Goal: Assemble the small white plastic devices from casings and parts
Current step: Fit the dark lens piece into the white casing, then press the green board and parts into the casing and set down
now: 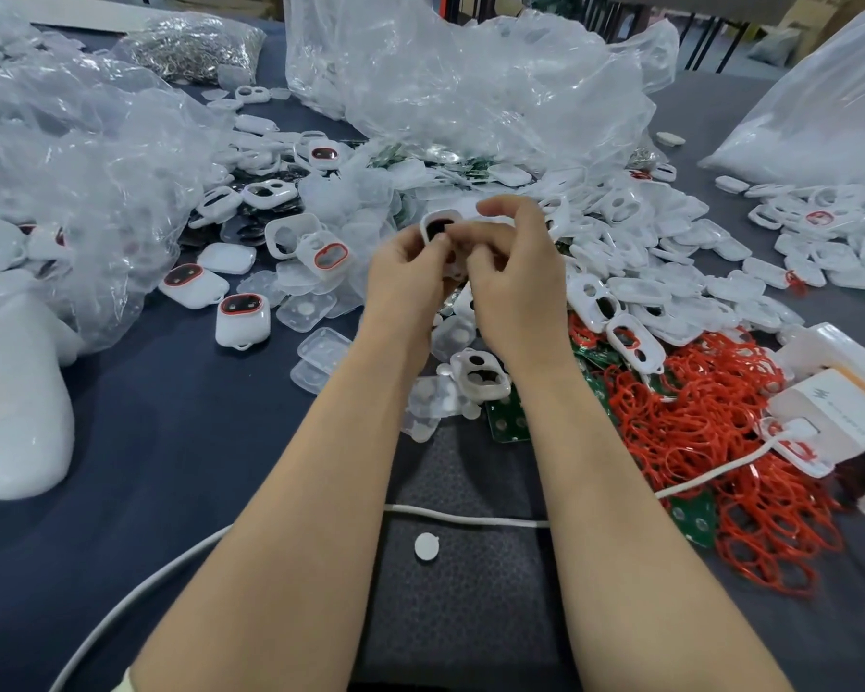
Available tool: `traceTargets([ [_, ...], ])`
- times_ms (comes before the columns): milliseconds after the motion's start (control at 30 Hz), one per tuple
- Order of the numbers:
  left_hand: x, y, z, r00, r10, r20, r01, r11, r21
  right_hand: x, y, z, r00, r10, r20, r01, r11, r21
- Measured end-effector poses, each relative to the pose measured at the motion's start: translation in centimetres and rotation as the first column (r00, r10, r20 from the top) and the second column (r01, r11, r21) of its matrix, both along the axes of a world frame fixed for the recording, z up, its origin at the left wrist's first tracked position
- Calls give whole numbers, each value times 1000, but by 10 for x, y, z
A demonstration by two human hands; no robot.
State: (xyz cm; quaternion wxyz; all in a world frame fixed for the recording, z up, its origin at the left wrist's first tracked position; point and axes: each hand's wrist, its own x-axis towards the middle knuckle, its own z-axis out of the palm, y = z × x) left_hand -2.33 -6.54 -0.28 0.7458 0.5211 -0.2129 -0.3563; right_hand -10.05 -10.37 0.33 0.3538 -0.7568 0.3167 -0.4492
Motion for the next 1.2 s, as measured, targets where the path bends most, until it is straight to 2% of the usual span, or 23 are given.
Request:
traceTargets([
  [133,12,2,-2,971,157,179,-176,980,98,-6,-2,7,993,96,65,-105,981,162],
  [233,23,7,2,939,314,141,-327,942,79,-18,-11,14,986,116,123,-148,940,306],
  [267,27,9,4,933,350,79,-354,934,44,-21,-13,16,990,123,74,-140,933,331],
  [333,31,12,6,927,366,-86,-371,927,-61,-24,-14,16,982,121,-147,-76,957,281],
  [400,33,13,9,916,332,-226,-365,922,-127,-22,-10,14,923,105,-370,-55,988,144],
  [467,33,14,11,889,254,-380,-340,924,-177,-19,-5,14,853,111,-510,-90,994,66],
  [567,33,17,14,821,83,-565,-283,919,-275,-12,-1,10,732,73,-678,-92,996,7],
  [667,31,17,13,794,23,-608,-248,925,-289,-2,2,1,677,-37,-735,-39,995,-86],
  [800,27,13,11,845,87,-527,-218,957,-191,14,10,-11,666,-151,-730,28,984,-179],
  [967,21,11,9,957,180,-227,-196,979,-48,19,15,-14,666,-211,-716,77,974,-215],
  [1100,18,7,6,975,204,-90,-204,979,10,22,14,-15,668,-186,-721,69,980,-188],
  [1200,17,5,4,967,243,-77,-241,970,33,23,13,-15,696,-138,-704,46,988,-148],
])
